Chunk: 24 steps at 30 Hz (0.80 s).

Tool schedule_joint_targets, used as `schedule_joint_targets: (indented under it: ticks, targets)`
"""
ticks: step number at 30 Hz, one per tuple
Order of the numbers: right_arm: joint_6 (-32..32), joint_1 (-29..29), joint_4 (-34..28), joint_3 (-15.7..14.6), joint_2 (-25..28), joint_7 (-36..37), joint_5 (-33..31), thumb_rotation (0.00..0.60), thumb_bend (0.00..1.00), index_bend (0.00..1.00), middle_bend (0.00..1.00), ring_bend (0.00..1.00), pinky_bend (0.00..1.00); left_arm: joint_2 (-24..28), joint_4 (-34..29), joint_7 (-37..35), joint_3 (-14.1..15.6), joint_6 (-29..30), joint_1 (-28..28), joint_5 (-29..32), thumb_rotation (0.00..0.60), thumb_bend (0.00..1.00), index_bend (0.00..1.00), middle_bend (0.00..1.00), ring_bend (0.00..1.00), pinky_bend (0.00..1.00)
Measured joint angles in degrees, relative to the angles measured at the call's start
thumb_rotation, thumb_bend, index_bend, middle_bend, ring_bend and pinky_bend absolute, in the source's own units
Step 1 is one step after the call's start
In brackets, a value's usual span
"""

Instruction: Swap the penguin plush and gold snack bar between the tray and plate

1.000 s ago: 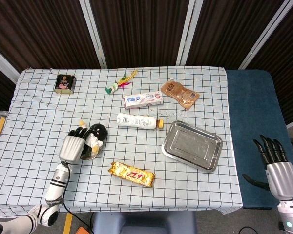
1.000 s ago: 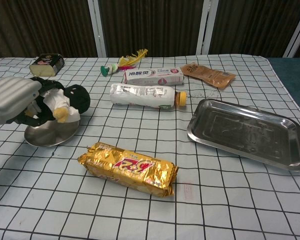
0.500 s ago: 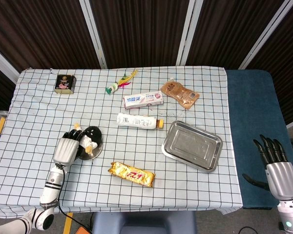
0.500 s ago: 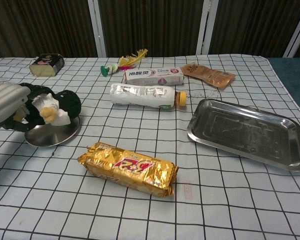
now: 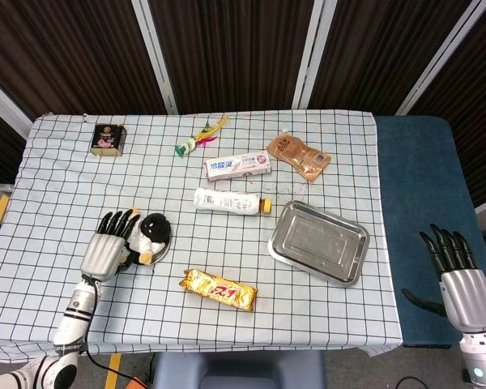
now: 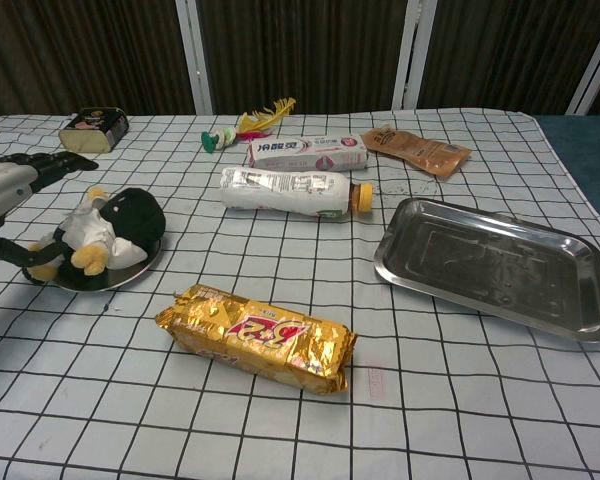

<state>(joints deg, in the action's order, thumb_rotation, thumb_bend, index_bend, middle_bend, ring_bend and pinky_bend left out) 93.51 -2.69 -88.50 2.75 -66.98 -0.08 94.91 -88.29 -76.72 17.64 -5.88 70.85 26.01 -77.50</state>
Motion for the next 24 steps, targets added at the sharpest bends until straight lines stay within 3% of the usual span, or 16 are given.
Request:
schedule_joint_targets:
  ticks: [6, 12, 18, 24]
  targets:
    - [-0.1, 0.0, -0.1, 0.0, 0.1, 0.1, -0.1, 0.6, 0.09, 0.04, 0.0, 0.0, 0.0, 5.5, -4.8, -1.2, 0.6, 4.1, -2.5, -1.9, 0.6, 0.37, 0.0, 0.0, 0.0, 0.08]
    - [-1.3, -0.4, -0.1, -0.2, 0.2, -0.4, -0.2, 0.6, 0.09, 0.02, 0.0, 0.0, 0.05, 13.1, -8.0, -3.1, 3.9, 11.0, -8.5, -5.2, 0.6, 0.37, 0.04, 0.03, 0.0, 0.08]
    - [-5.6, -2.5, -1.2, -0.6, 0.4, -1.4, 0.2, 0.6, 0.09, 0.04, 0.0, 0.0, 0.17, 14.8, -6.4, -5.1, 7.4, 16.0, -14.2, -7.3, 0.6, 0.38, 0.06, 0.08, 0.02, 0.08]
    - [-14.0, -7.3, -6.1, -1.6, 2.0, -1.3, 2.0, 0.6, 0.09, 0.07, 0.0, 0.01, 0.23, 14.8, -3.6, -5.4, 7.0, 17.5, -15.9, -7.6, 0.6, 0.39, 0.08, 0.1, 0.04, 0.08]
